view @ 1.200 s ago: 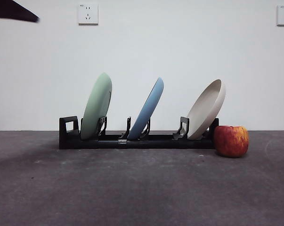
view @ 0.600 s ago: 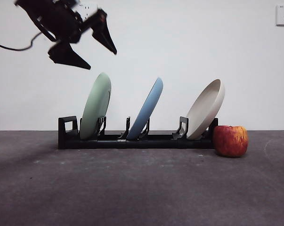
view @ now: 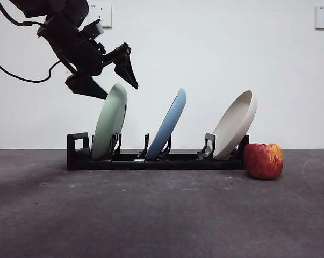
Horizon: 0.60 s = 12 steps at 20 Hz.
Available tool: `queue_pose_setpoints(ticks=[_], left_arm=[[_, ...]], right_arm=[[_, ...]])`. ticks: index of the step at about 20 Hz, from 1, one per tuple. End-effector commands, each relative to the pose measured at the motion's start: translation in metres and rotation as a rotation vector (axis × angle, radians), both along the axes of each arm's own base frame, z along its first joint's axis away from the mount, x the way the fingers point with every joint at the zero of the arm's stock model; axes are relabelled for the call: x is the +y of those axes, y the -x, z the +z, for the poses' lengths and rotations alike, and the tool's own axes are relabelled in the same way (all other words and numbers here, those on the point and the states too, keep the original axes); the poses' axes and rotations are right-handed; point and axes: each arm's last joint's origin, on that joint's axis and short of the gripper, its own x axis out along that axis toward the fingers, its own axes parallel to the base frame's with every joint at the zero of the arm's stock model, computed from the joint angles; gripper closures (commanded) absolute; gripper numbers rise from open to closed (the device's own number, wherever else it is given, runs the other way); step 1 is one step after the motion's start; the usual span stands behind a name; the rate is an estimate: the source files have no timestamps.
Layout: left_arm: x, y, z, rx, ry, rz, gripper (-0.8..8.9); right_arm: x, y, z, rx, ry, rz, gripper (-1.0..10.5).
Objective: Take the green plate from the plate rack,put the plate on the table,take the apple from the table,put the apple in the plate
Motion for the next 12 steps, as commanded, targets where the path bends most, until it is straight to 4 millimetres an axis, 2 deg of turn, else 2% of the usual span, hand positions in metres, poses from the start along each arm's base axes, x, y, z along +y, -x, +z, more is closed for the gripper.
queue_pose_setpoints(ticks=[1, 4, 5, 6, 12], left_arm=[[-0.0022, 0.0005, -0.0009, 0.012, 0.012, -0.021, 7.34], [-0.0019, 0.0011, -0.0018, 0.023, 0.01, -0.02, 7.37], [-0.0019, 0.0011, -0.0018, 0.024, 0.011, -0.02, 8.03], [-0.0019, 0.0011, -0.0017, 0.024, 0.012, -0.019, 8.23], [0.001, 0.0022, 0.0019, 0.043, 0.076, -0.065, 8.22]], right_arm=[[0.0004, -0.0005, 0.0006, 0.001, -0.002, -0.002, 2.3], [0.0004, -0.0005, 0.0006, 0.001, -0.002, -0.002, 2.3], [0.0004, -0.0005, 0.0006, 0.001, -0.002, -0.002, 2.3], [0.0004, -0.0005, 0.0006, 0.001, -0.002, -0.002, 2.3], [0.0004, -0.0005, 0.0006, 0.001, -0.002, -0.002, 2.3]])
